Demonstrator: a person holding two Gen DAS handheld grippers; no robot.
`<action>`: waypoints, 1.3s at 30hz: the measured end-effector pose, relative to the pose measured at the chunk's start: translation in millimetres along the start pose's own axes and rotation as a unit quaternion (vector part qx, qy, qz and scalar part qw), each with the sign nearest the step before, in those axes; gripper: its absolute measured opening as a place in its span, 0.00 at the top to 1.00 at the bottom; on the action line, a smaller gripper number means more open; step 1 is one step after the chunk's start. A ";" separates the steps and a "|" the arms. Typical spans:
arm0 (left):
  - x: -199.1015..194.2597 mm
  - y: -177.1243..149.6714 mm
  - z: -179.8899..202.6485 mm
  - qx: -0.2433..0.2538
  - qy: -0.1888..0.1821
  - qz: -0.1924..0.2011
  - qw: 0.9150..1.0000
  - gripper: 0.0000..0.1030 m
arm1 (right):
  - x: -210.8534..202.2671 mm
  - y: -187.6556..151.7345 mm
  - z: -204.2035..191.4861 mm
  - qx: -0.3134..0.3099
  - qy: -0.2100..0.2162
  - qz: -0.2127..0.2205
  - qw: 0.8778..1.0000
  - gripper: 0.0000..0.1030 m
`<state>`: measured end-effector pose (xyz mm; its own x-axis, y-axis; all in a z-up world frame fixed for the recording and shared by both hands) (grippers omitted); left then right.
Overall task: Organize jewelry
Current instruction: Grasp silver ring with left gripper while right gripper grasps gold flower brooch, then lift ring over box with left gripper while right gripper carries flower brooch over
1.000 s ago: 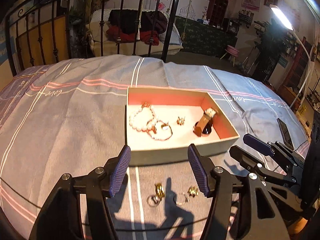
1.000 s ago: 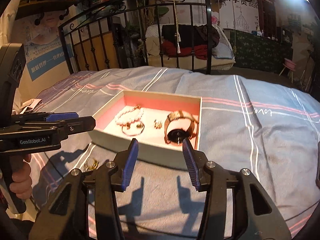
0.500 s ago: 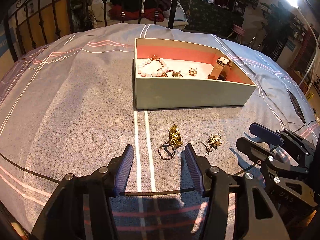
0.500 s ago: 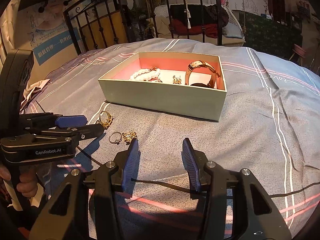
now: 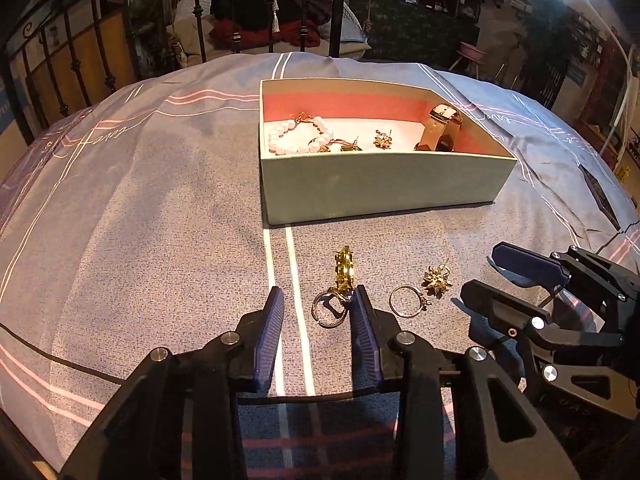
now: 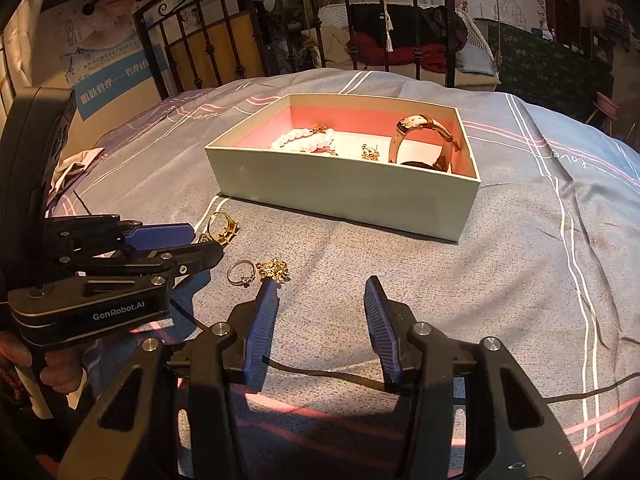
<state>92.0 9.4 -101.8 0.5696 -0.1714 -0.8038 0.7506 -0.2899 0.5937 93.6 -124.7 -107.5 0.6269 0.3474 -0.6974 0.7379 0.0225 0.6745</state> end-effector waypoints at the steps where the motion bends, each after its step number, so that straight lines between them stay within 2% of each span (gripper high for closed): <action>1: -0.4 -0.1 -2.2 -0.004 -0.002 0.000 1.000 0.77 | 1.3 0.1 -1.4 -0.004 0.001 -0.001 1.000 0.54; 2: -0.5 0.2 -4.4 -0.007 -0.003 0.000 1.000 0.81 | 3.2 0.3 -3.0 -0.007 0.001 -0.004 1.000 0.55; 5: -1.0 0.7 -10.7 -0.024 -0.018 -0.002 1.000 0.82 | 8.7 1.4 -7.2 -0.017 0.001 -0.009 1.000 0.54; 12: -2.1 1.0 -9.8 -0.029 -0.020 -0.002 0.999 0.82 | 21.5 10.7 -15.7 -0.045 0.006 -0.024 0.999 0.56; 14: -3.1 1.2 -10.7 -0.034 -0.025 -0.003 0.999 0.82 | 22.2 11.1 -16.9 -0.050 0.008 -0.024 0.998 0.63; 16: -4.4 0.9 -10.4 -0.035 -0.026 -0.004 0.999 0.82 | 20.9 10.0 -16.8 -0.053 0.017 -0.024 0.998 0.78; 18: -5.2 0.9 -9.2 -0.034 -0.029 -0.004 0.999 0.82 | 18.7 8.0 -16.6 -0.053 0.021 -0.021 0.998 0.82; 27: -12.7 4.4 4.1 -0.027 -0.047 0.005 0.999 0.82 | 2.9 -0.1 -8.7 -0.032 0.013 -0.008 0.999 0.82; 39: -20.7 26.2 19.0 -0.013 -0.056 0.031 0.998 0.81 | -7.8 13.0 -1.3 -0.018 -0.005 0.016 1.000 0.82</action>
<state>93.5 -12.5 -70.3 0.5749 -0.2920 -0.7644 0.7247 -0.2521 0.6413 97.9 -125.9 -93.0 0.6529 0.3391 -0.6772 0.7079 0.0447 0.7049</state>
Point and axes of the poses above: each gripper's, at about its wrist camera, not at the fingertips, and x roughly the way its jaws point, z to its right, y to its top, the point moved 2 cm from there along x, roughly the way its jaws point, and after that the axes turned 7 degrees about x, right-handed, at the moved point
